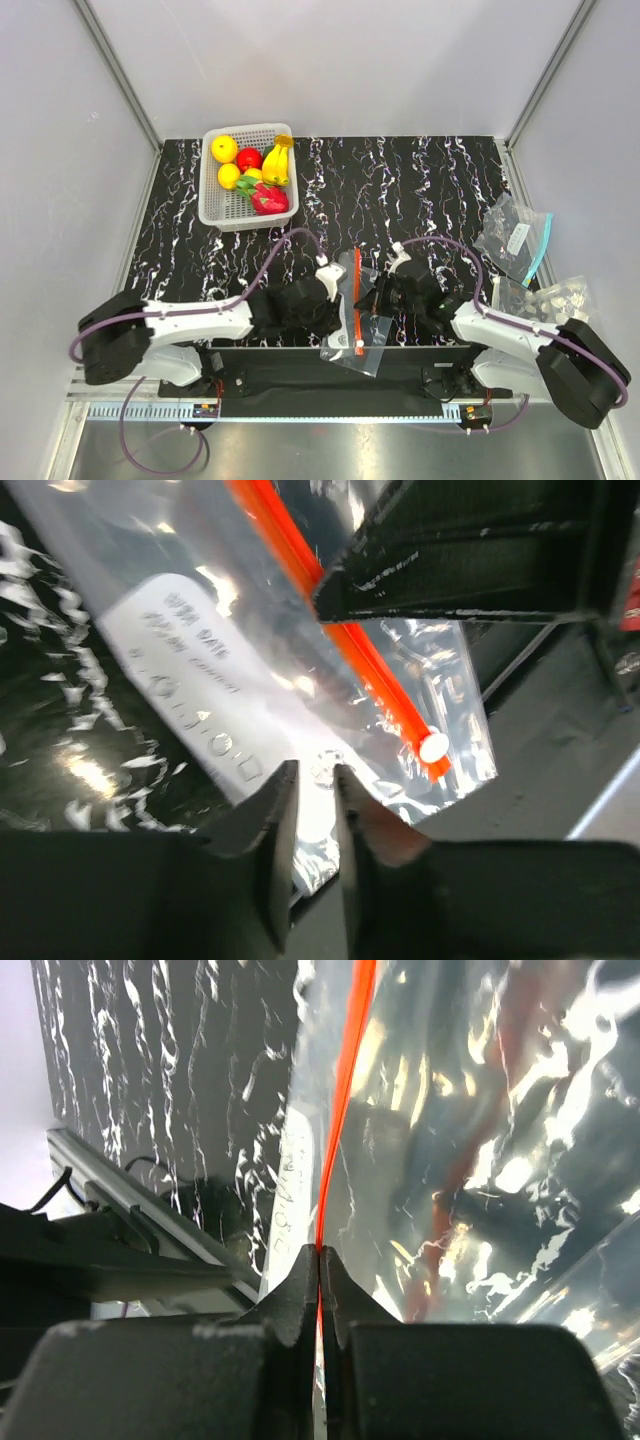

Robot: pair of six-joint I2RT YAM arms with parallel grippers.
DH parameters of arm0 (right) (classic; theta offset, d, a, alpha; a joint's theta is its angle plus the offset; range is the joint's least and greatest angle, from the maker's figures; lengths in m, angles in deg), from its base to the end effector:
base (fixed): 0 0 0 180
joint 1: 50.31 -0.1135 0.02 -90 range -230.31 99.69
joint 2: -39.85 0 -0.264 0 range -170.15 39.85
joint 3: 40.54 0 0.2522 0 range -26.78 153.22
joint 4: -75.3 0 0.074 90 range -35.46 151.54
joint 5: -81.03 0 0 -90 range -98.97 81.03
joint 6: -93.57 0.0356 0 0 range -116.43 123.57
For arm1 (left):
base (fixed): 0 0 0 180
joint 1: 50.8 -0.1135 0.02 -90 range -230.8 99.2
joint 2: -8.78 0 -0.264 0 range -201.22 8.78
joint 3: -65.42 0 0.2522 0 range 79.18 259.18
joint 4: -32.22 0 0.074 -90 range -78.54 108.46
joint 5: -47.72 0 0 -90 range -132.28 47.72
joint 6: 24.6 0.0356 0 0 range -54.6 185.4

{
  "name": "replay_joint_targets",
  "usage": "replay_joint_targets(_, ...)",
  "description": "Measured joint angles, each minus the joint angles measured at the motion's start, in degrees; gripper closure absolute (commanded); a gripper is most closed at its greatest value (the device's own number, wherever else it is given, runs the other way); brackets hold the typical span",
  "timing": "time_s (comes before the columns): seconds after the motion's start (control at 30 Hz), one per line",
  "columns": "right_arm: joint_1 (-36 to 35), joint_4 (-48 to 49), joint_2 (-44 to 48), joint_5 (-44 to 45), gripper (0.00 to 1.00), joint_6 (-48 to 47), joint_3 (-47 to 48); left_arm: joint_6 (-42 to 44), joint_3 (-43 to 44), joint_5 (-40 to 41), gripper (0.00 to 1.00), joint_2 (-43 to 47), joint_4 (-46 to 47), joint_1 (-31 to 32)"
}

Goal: Place the food in the zip-top bag and seal the zipper
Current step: Pick up the zipper food storage bag at the center of the board.

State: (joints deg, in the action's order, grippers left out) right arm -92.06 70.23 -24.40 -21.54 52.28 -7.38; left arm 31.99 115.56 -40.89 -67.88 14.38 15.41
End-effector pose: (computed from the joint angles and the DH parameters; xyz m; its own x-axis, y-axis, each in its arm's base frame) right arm 0.1508 0.1450 0.1569 -0.8773 0.2000 -0.4363 -0.1846 0.6985 0.6914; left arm 0.1069 -0.2404 0.1811 -0.7353 0.3033 -0.6062 0.6025 0.7021 -0.3795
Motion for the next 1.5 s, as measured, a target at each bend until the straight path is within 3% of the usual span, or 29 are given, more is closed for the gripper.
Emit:
replay_joint_targets(0.17,-0.26,-8.17,4.11,3.08,1.00,-4.28,5.33,0.17,-0.13,0.70,0.51,10.38,-4.07,-3.67)
replay_joint_targets(0.37,-2.23,-14.62,5.66,5.81,1.00,-7.48,11.52,0.61,-0.11,-1.09,0.36,11.89,-4.96,-9.46)
replay_joint_targets(0.57,-7.15,-17.92,4.55,8.11,1.00,-10.45,13.53,0.37,0.04,-8.11,0.30,10.78,-1.81,-15.76)
replay_joint_targets(0.77,-9.03,-19.08,2.80,9.62,1.00,-12.55,14.19,0.39,2.12,-11.13,0.21,9.68,-1.73,-16.50)
replay_joint_targets(1.13,-13.49,-20.57,-0.61,13.18,1.00,-14.40,18.43,0.24,5.40,-12.02,0.21,5.57,-0.98,-16.50)
replay_joint_targets(1.27,-15.61,-20.59,-1.44,14.08,1.00,-14.56,18.84,-0.11,6.38,-9.33,0.27,4.15,-2.78,-16.50)
replay_joint_targets(1.43,-17.25,-20.48,-1.44,15.08,1.00,-14.82,19.43,-0.31,6.91,-6.45,0.27,3.91,-3.67,-16.46)
replay_joint_targets(1.5,-17.68,-20.35,-1.44,15.21,1.00,-14.88,19.61,-0.59,7.34,-5.88,0.35,3.17,-3.65,-16.46)
